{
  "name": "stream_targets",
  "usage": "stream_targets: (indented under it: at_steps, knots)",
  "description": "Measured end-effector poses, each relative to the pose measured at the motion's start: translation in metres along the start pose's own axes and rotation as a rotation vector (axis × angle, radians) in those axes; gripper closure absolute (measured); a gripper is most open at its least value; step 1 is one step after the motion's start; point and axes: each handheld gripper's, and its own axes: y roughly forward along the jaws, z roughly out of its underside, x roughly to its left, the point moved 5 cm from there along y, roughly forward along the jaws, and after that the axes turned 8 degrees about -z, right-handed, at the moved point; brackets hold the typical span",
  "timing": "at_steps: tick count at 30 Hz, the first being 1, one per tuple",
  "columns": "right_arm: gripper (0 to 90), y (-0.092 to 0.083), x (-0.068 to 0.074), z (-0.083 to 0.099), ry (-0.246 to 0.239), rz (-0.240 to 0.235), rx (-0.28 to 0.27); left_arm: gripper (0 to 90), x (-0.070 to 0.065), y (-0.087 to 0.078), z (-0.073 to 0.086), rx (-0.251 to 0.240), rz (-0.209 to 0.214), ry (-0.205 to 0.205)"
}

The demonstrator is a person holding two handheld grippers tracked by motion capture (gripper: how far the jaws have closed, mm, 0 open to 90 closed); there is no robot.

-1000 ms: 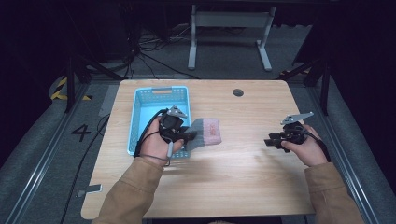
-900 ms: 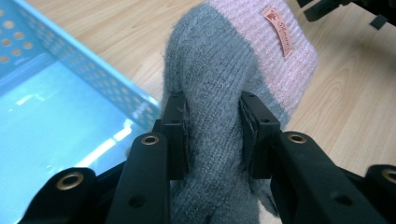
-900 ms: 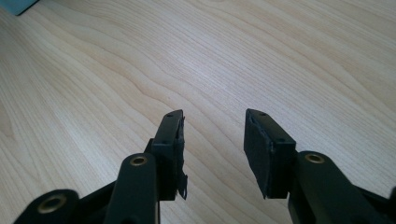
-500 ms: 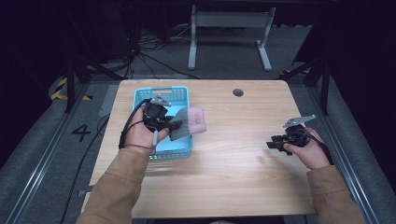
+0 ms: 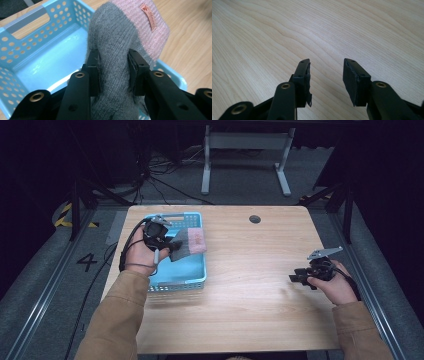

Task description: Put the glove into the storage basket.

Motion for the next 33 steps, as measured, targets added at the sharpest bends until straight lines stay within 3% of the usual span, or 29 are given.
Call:
stream_targets:
  at_steps: [12, 21, 33]
  knots:
    - [57.7, -0.006, 0.002, 0.01, 0.008, 0.009, -0.002, 67.2, 0.024, 0.029, 0.009, 0.07, -0.013, -0.012]
    - [57.3, -0.011, 0.002, 0.018, 0.019, 0.017, -0.005, 67.1, 0.029, 0.054, 0.02, 0.125, 0.001, -0.016]
    - [56.8, -0.011, 0.007, 0.023, 0.013, 0.016, 0.003, 66.5, 0.038, 0.081, 0.033, 0.197, -0.012, -0.038]
